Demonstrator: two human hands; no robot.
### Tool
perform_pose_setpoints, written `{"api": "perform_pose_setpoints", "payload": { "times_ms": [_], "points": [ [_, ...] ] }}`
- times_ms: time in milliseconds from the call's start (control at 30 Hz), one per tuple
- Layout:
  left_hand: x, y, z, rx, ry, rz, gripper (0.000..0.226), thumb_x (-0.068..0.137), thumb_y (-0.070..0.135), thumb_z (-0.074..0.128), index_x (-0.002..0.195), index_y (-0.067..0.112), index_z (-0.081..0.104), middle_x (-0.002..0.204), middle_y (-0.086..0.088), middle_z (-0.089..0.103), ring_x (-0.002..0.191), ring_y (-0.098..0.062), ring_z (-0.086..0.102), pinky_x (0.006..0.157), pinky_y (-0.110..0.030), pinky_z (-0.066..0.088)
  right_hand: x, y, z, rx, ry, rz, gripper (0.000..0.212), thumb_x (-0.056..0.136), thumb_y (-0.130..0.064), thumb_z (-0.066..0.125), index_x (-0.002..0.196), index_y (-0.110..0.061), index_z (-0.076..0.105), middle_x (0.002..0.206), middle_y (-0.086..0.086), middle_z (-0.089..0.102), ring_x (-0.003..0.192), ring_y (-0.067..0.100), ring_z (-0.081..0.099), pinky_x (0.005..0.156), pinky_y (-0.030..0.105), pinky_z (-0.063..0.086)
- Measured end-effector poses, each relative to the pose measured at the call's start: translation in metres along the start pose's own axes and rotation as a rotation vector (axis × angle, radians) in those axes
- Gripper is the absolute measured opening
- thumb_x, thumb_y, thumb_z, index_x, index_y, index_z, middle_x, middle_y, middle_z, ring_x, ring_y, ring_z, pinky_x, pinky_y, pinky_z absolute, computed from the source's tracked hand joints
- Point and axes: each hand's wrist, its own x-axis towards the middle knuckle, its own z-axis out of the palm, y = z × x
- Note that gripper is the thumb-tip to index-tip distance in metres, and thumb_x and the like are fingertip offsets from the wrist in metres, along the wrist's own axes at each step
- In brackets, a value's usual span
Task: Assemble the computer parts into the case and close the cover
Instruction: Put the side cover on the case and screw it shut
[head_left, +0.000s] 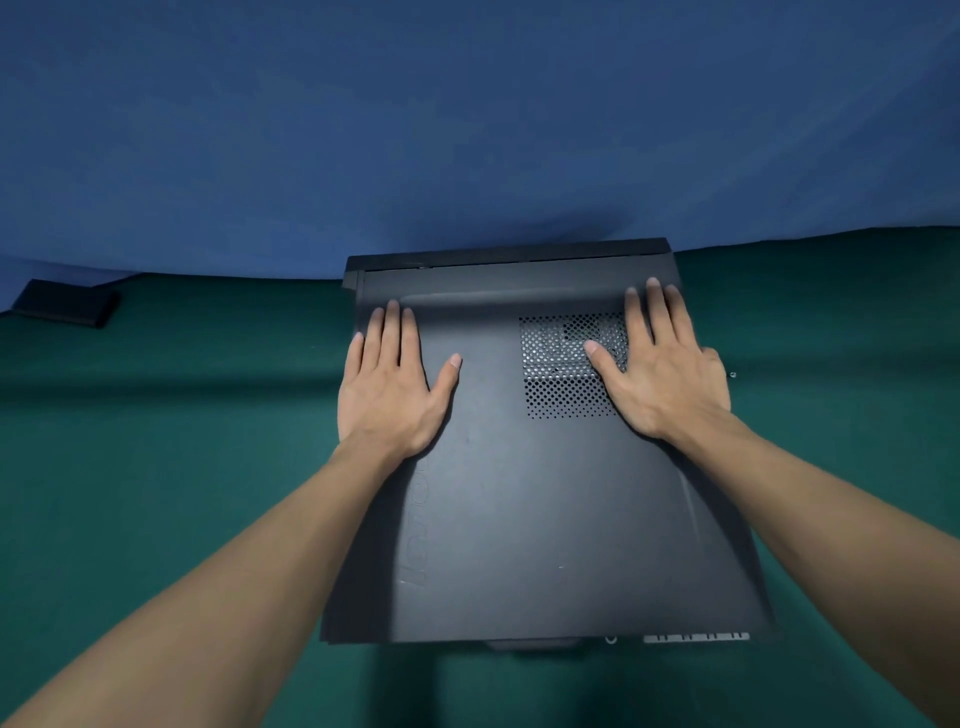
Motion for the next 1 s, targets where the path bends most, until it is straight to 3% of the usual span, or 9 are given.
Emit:
{"api": "perform_pose_setpoints", "payload": {
  "times_ms": [167, 300, 533, 600, 667, 733, 800, 933, 1000],
  "points": [
    [-0.001, 0.006, -0.007, 0.046, 0.022, -0.076, 0.081, 0.092, 0.068, 0.005, 0.155, 0.017, 0.009, 0.163, 0.001, 0.004, 0.149, -0.016, -0.004, 0.120, -0.043, -0.001, 0.005, 0.001, 0.000, 0.012, -0.025, 0.005, 0.087, 0.083, -0.077, 0.001, 0.152, -0.024, -0.001, 0.159, -0.009, -0.011, 0.145, 0.010, -0.016, 0.102, 0.056, 0.034],
    [-0.025, 0.009, -0.008, -0.069, -0.008, -0.151, 0.070, 0.098, 0.058, 0.014, 0.155, 0.019, 0.011, 0.163, 0.002, 0.004, 0.150, -0.019, -0.003, 0.119, -0.049, 0.010, 0.002, 0.010, -0.003, 0.041, -0.127, -0.051, 0.085, 0.083, -0.077, 0.002, 0.152, -0.027, -0.005, 0.159, -0.009, -0.018, 0.144, 0.010, -0.021, 0.109, 0.059, 0.024],
    [-0.109, -0.009, -0.005, -0.174, -0.026, -0.137, 0.066, 0.099, 0.052, 0.017, 0.155, 0.018, 0.009, 0.163, 0.006, -0.001, 0.149, -0.015, -0.004, 0.110, -0.043, 0.033, -0.094, 0.014, 0.013, 0.001, -0.080, -0.024, 0.070, 0.089, -0.065, -0.001, 0.151, -0.032, -0.006, 0.158, -0.013, -0.018, 0.144, 0.009, -0.018, 0.107, 0.054, 0.031],
    [-0.132, -0.008, -0.005, -0.245, -0.054, -0.158, 0.067, 0.100, 0.052, 0.021, 0.155, 0.017, 0.008, 0.163, 0.002, -0.003, 0.149, -0.022, 0.004, 0.105, -0.045, 0.037, -0.125, 0.015, 0.017, -0.016, -0.066, -0.003, 0.070, 0.088, -0.065, -0.004, 0.151, -0.034, -0.006, 0.158, -0.014, -0.018, 0.144, 0.009, -0.018, 0.104, 0.052, 0.033],
    [-0.152, -0.010, -0.006, -0.340, -0.074, -0.221, 0.071, 0.099, 0.054, 0.025, 0.155, 0.015, 0.006, 0.162, -0.007, -0.004, 0.141, -0.037, 0.027, 0.101, -0.047, 0.040, -0.154, 0.016, 0.021, -0.026, -0.058, 0.031, 0.071, 0.087, -0.064, -0.005, 0.151, -0.035, -0.005, 0.159, -0.012, -0.015, 0.145, 0.016, -0.016, 0.102, 0.051, 0.038],
    [-0.173, -0.015, -0.004, -0.425, -0.084, -0.277, 0.075, 0.098, 0.056, 0.028, 0.155, 0.015, 0.002, 0.160, -0.015, 0.011, 0.127, -0.045, 0.043, 0.099, -0.048, 0.039, -0.180, 0.014, 0.021, 0.002, -0.064, 0.081, 0.070, 0.087, -0.065, -0.001, 0.151, -0.035, -0.003, 0.160, -0.006, -0.012, 0.146, 0.031, -0.006, 0.103, 0.051, 0.038],
    [-0.198, -0.023, 0.001, -0.511, -0.065, -0.281, 0.077, 0.098, 0.055, 0.031, 0.155, 0.012, 0.002, 0.151, -0.019, 0.033, 0.125, -0.043, 0.045, 0.102, -0.049, 0.036, -0.204, 0.013, 0.023, 0.063, -0.044, 0.141, 0.071, 0.090, -0.067, 0.008, 0.151, -0.032, 0.003, 0.160, 0.007, -0.008, 0.140, 0.040, 0.013, 0.104, 0.051, 0.034],
    [-0.232, -0.031, 0.007, -0.730, -0.053, -0.265, 0.083, 0.091, 0.060, 0.044, 0.152, 0.011, 0.016, 0.146, -0.018, 0.042, 0.130, -0.038, 0.042, 0.106, -0.049, 0.037, -0.241, 0.025, 0.029, 0.398, 0.037, 0.239, 0.089, 0.084, -0.073, 0.029, 0.152, -0.019, 0.010, 0.157, 0.013, 0.008, 0.139, 0.033, 0.020, 0.109, 0.047, 0.032],
    [-0.240, -0.031, 0.007, -0.743, -0.044, -0.243, 0.080, 0.088, 0.058, 0.051, 0.147, 0.011, 0.025, 0.135, -0.016, 0.052, 0.121, -0.035, 0.049, 0.099, -0.048, 0.043, -0.253, 0.032, 0.031, 0.546, 0.090, 0.221, 0.095, 0.081, -0.071, 0.040, 0.152, -0.016, 0.012, 0.153, 0.012, 0.020, 0.138, 0.031, 0.026, 0.111, 0.045, 0.030]
  ]
}}
